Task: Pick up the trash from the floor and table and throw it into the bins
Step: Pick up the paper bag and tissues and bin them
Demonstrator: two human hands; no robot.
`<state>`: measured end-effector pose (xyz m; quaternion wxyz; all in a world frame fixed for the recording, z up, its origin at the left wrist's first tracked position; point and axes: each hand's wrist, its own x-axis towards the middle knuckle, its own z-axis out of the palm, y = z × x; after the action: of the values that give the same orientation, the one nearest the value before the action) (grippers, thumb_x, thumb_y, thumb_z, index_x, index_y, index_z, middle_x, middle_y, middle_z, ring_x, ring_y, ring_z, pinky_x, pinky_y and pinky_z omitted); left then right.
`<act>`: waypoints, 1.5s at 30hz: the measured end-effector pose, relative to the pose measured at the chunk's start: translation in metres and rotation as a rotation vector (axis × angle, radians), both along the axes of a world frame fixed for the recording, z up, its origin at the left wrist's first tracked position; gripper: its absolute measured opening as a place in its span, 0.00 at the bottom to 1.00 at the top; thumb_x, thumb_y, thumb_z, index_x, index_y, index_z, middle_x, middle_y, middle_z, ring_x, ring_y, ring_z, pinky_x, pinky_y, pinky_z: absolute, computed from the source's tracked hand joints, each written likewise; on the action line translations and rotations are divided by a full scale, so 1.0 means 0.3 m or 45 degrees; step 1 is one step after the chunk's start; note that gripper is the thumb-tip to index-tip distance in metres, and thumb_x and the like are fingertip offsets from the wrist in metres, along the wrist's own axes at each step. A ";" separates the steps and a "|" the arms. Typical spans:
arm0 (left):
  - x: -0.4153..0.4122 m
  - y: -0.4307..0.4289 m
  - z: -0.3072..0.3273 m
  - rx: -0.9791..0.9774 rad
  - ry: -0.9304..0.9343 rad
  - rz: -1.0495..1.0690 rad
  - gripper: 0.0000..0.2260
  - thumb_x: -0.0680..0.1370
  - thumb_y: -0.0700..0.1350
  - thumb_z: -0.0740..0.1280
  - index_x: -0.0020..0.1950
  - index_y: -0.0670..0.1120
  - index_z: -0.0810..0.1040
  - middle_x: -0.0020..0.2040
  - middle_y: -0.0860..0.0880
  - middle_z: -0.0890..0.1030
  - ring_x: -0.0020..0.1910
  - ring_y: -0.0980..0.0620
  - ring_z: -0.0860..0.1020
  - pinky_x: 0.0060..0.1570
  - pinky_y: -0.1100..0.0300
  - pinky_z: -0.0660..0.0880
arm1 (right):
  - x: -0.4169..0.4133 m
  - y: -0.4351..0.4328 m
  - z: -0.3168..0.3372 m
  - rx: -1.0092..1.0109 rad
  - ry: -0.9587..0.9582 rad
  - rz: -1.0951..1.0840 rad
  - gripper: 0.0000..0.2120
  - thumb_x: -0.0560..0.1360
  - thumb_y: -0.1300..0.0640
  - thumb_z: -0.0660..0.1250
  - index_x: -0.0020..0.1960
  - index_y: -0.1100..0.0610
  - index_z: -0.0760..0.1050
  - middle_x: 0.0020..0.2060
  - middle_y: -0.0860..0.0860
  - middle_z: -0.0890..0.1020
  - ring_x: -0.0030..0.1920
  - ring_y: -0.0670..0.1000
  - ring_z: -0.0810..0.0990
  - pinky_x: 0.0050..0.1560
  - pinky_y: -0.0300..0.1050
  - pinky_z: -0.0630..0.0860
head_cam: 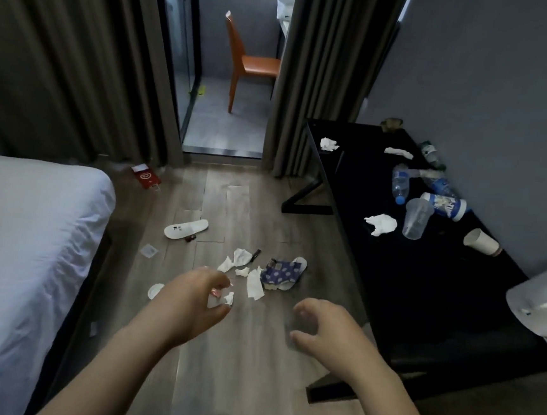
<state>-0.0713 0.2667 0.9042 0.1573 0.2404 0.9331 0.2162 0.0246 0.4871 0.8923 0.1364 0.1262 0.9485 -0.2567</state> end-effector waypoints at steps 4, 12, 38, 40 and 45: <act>-0.155 0.046 -0.037 -0.031 -0.058 -0.042 0.15 0.75 0.51 0.68 0.61 0.53 0.75 0.58 0.55 0.77 0.55 0.58 0.76 0.51 0.66 0.72 | -0.123 0.030 -0.037 -0.010 -0.040 -0.055 0.22 0.73 0.49 0.69 0.66 0.48 0.73 0.60 0.45 0.77 0.60 0.43 0.74 0.58 0.37 0.71; -0.439 0.213 -0.109 -0.097 -0.089 -0.098 0.15 0.76 0.51 0.67 0.62 0.52 0.75 0.57 0.56 0.77 0.55 0.59 0.76 0.51 0.66 0.72 | -0.392 0.208 -0.164 -0.037 -0.098 -0.155 0.20 0.73 0.49 0.69 0.64 0.47 0.73 0.60 0.44 0.74 0.55 0.42 0.72 0.52 0.35 0.68; -1.196 0.725 -1.158 -0.390 -0.446 -0.057 0.16 0.74 0.52 0.67 0.60 0.50 0.74 0.54 0.52 0.80 0.53 0.52 0.78 0.49 0.60 0.74 | -1.130 0.691 -1.171 -0.252 -0.459 -0.454 0.21 0.75 0.55 0.67 0.67 0.56 0.72 0.62 0.53 0.74 0.60 0.50 0.74 0.57 0.37 0.69; -1.230 0.739 -1.253 -0.374 -0.434 -0.064 0.14 0.74 0.51 0.67 0.59 0.49 0.75 0.53 0.52 0.80 0.52 0.51 0.78 0.49 0.59 0.74 | -1.146 0.699 -1.278 -0.221 -0.477 -0.449 0.21 0.75 0.55 0.66 0.67 0.55 0.72 0.62 0.53 0.73 0.60 0.51 0.74 0.58 0.40 0.70; -1.305 0.783 -1.745 -0.363 -0.410 -0.186 0.13 0.74 0.51 0.67 0.58 0.49 0.76 0.52 0.51 0.79 0.51 0.52 0.77 0.50 0.59 0.74 | -1.199 0.748 -1.775 -0.177 -0.524 -0.443 0.20 0.75 0.54 0.67 0.66 0.55 0.72 0.60 0.53 0.74 0.60 0.53 0.75 0.58 0.43 0.70</act>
<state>-0.4628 0.5015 0.3807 0.3517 0.2451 0.8972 0.1059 -0.3352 0.7115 0.3598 0.2882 0.3270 0.8451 -0.3096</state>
